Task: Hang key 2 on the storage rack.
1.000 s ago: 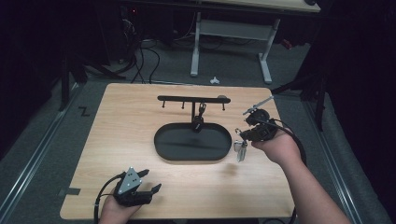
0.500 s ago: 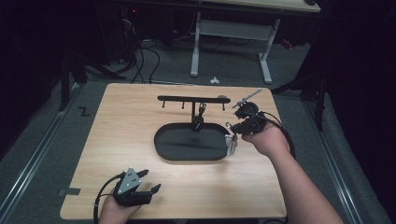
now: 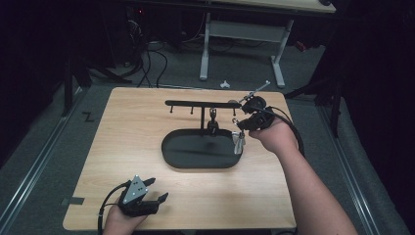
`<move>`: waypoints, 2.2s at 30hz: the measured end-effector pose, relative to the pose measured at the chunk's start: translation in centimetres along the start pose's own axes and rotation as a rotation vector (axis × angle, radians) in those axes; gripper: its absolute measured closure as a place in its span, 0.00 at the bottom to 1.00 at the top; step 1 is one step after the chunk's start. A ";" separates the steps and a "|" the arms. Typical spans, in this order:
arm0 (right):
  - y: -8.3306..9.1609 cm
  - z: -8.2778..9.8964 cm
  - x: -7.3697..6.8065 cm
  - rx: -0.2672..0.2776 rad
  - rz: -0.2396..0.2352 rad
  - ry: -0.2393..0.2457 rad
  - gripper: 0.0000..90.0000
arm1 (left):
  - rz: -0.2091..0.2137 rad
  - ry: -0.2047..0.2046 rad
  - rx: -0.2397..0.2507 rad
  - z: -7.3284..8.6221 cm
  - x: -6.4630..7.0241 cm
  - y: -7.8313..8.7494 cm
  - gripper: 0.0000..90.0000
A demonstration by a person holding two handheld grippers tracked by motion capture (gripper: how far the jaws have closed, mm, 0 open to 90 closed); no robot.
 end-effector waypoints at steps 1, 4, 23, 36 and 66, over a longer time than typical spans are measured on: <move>0.0 -0.2 0.1 0.001 0.006 0.003 0.95 | 0.001 0.000 -0.001 0.0 0.0 0.0 0.33; 0.0 -0.9 0.3 0.009 0.005 -0.009 0.95 | 0.002 0.002 -0.001 0.0 -0.1 0.0 0.33; -1.8 -2.3 1.9 0.016 -0.009 -0.042 0.95 | 0.006 -0.006 -0.015 0.3 0.0 -0.1 0.33; -3.5 -2.0 2.4 0.051 0.013 -0.059 0.86 | 0.012 -0.009 -0.017 0.4 0.1 -0.2 0.33; -6.1 -1.2 1.9 0.149 0.043 -0.107 0.73 | 0.015 -0.019 -0.037 0.6 0.3 -0.2 0.33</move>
Point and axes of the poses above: each handheld gripper's, and its own axes: y roughly backward along the jaws, z roughly out of its underside, x roughly to its right, the point moved 7 cm from there along -y, roughly forward along the jaws, and after that the axes turned 10 degrees about -y, right-handed, at the moved point
